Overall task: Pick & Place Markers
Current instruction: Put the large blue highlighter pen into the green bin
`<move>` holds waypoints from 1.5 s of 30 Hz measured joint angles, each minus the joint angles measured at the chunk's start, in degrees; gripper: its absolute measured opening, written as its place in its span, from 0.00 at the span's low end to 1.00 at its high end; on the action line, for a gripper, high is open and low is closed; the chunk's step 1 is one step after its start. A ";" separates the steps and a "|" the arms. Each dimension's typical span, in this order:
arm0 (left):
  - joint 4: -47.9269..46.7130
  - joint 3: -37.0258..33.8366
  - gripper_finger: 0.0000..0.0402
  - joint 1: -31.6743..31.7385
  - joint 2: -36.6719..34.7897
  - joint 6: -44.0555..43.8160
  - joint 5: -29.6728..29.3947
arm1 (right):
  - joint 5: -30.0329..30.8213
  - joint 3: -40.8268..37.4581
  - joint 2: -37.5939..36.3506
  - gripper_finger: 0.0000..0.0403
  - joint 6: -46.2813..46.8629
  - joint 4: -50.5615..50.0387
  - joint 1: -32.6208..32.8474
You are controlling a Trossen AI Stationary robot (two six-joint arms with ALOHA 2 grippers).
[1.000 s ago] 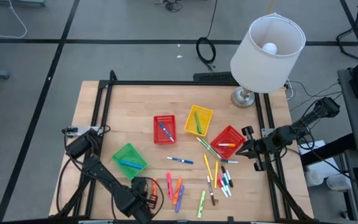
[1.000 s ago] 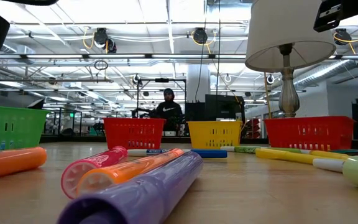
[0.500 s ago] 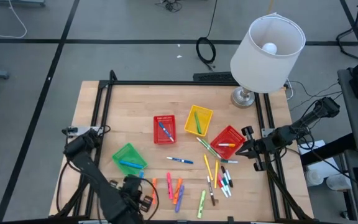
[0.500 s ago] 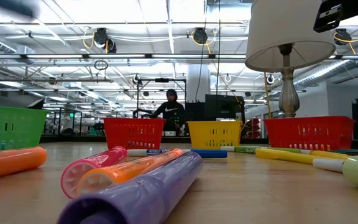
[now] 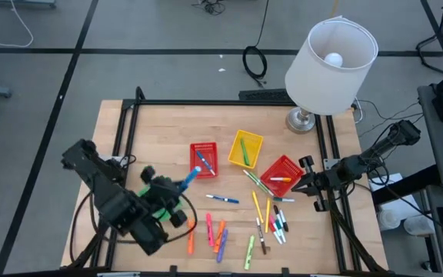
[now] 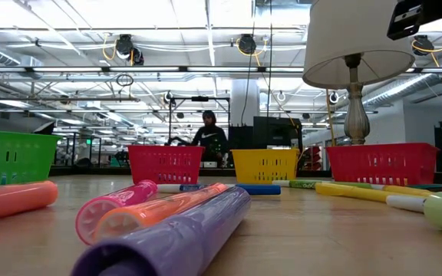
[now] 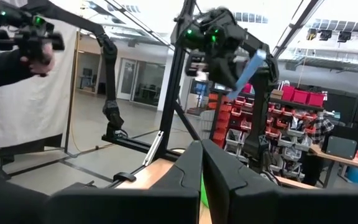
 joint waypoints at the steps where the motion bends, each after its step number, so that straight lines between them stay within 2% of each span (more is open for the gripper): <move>1: 0.00 -0.04 0.14 0.41 -0.38 5.19 -1.74 | 0.02 0.00 0.00 0.00 0.00 -0.27 0.00; 4: -0.08 -0.04 0.14 1.97 -1.84 20.99 -3.58 | 0.02 0.00 0.00 0.00 0.00 -1.11 0.00; 6: -0.09 -0.04 0.14 3.22 -2.91 28.95 -1.19 | 0.02 0.00 0.02 0.00 -0.01 -1.50 0.00; 9: -0.05 -0.14 0.14 5.94 -5.70 32.70 3.33 | 0.02 0.00 0.02 0.00 -0.09 -1.65 0.00; 13: -0.07 -3.88 0.14 7.78 -14.64 31.34 1.89 | 0.04 0.00 0.00 0.00 -0.23 -1.80 0.00; 18: -0.12 -16.82 0.14 5.24 -27.43 22.17 0.54 | 0.03 0.00 0.01 0.00 -0.35 -2.45 0.00; 20: -0.25 -23.09 0.14 3.45 -31.75 17.23 3.33 | 0.04 0.00 0.00 0.00 -0.13 -3.46 0.00; 23: 0.20 -31.48 0.14 1.16 -35.15 10.74 12.71 | 0.04 0.00 0.01 0.00 -0.03 -5.51 0.00; 26: 1.39 -37.18 0.14 -0.01 -34.50 9.23 22.02 | 0.06 0.00 0.00 0.00 -0.02 -7.49 0.00; 28: 1.82 -39.38 0.14 -0.50 -32.42 11.27 27.13 | 0.06 0.00 0.01 0.00 -0.01 -8.61 0.00; 35: 0.01 -40.74 0.14 -0.14 -20.56 30.04 39.55 | 0.07 0.00 0.78 0.00 0.00 -9.75 0.00; 38: -0.07 -40.74 0.14 0.48 -17.09 35.47 41.27 | 0.08 0.00 1.39 0.00 0.02 -9.75 0.00; 45: -0.13 -40.72 0.14 1.84 -11.25 48.56 39.49 | 0.46 0.00 2.29 0.00 1.11 -9.75 0.00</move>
